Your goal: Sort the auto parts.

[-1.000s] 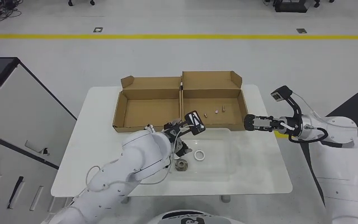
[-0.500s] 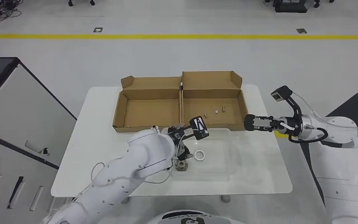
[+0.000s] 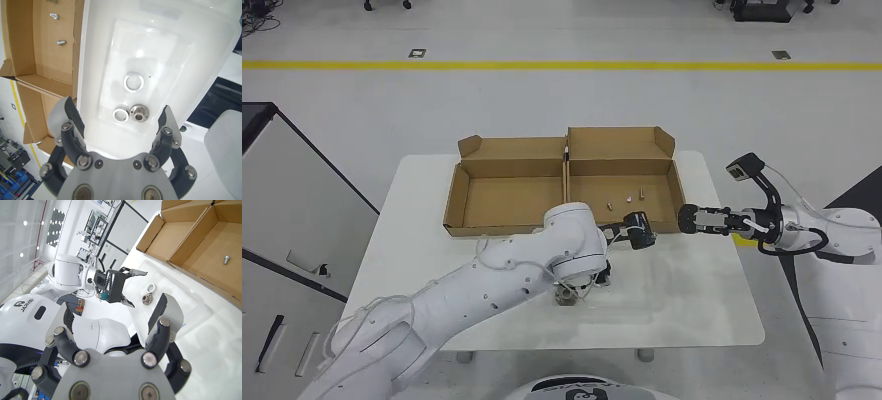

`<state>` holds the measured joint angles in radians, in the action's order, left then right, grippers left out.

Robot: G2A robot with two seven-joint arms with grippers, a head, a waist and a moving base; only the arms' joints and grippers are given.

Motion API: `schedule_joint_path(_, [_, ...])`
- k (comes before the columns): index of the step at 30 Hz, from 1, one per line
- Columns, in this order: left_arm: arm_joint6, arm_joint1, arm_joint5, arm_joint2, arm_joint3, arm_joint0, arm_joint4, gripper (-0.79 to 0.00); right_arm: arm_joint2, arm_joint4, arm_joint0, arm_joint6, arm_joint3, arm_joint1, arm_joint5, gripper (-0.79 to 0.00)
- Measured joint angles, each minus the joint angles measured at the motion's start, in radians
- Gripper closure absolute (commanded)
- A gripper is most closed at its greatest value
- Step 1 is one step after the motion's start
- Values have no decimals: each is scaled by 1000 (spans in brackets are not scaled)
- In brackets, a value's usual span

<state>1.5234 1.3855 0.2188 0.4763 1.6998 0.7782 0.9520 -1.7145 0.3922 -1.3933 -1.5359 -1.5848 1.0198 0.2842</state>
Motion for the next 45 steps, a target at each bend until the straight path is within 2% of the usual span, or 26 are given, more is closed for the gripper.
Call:
schedule_joint_path(1, [0, 6, 2, -10, -19, -7, -8, -391, 0, 0, 0, 0, 0, 0, 0, -785])
schedule_joint_path(4, [-1, 19, 7, -30, -59, -16, -23, -379, 0, 0, 0, 0, 0, 0, 0, -785])
schedule_joint_path(7, [-6, 28, 12, -45, -92, -21, -28, -308, 0, 0, 0, 0, 0, 0, 0, -785])
schedule_joint_path(13, [-15, 49, 24, -75, -160, -35, -36, -326, 0, 0, 0, 0, 0, 0, 0, -785])
schedule_joint_path(15, [-18, 57, 30, -86, -181, -39, -39, -302, 0, 0, 0, 0, 0, 0, 0, -785])
schedule_joint_path(23, [-47, 95, 50, -126, -281, -61, -57, -308, 0, 0, 0, 0, 0, 0, 0, -785])
schedule_joint_path(31, [-66, 129, 69, -151, -369, -82, -72, -280, 0, 0, 0, 0, 0, 0, 0, -785])
schedule_joint_path(45, [-65, 176, 93, -179, -464, -102, -96, -252, 0, 0, 0, 0, 0, 0, 0, -785])
